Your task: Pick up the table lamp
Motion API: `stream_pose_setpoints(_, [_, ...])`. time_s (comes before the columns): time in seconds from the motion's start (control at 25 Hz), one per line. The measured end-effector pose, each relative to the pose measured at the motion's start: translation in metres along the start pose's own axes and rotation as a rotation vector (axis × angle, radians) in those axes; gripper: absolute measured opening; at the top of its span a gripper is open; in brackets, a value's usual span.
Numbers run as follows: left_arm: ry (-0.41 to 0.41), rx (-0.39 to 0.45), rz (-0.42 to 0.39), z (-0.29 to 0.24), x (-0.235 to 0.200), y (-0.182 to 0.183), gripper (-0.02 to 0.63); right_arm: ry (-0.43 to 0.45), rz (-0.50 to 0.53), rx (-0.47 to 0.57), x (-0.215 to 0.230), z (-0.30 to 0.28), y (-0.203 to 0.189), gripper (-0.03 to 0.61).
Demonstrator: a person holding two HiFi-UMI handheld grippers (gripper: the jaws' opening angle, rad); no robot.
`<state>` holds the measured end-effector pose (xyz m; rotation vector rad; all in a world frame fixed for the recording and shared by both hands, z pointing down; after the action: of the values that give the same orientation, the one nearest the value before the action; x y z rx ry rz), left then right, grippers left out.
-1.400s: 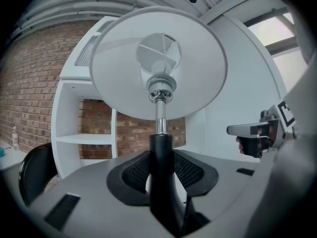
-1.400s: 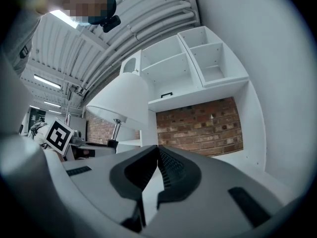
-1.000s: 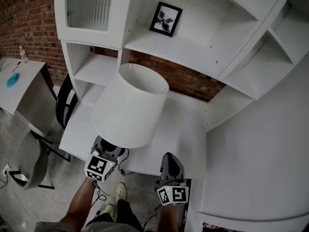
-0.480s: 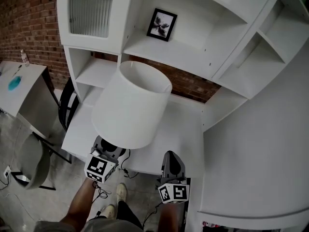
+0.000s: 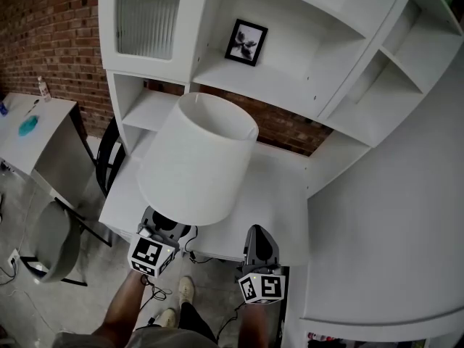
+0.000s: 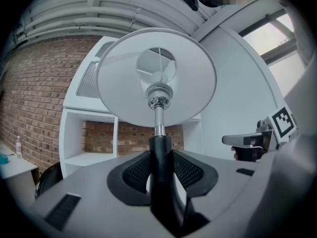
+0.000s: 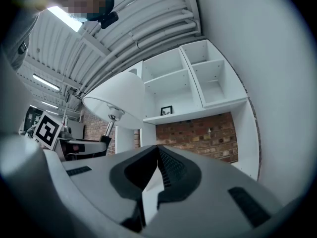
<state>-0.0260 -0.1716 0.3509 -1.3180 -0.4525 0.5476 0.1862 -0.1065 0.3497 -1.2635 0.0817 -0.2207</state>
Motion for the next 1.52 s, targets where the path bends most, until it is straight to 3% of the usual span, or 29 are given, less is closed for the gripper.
stream_pose_setpoints(1.52, [0.033,0.042,-0.029,0.036,0.000,0.022,0.143,0.002,0.020,-0.041,-0.014,0.009,-0.004,0.021])
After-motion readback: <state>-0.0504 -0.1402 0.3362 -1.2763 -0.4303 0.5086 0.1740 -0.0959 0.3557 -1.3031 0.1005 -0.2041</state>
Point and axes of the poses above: the fingertips, and each gripper's own axes: z backward along the fingers, x to its right, y out of its top, the point moved 3 cm from there along z, backward along the fingers, and after that the axes turned 12 degrees about x, right-handed, at the moved point
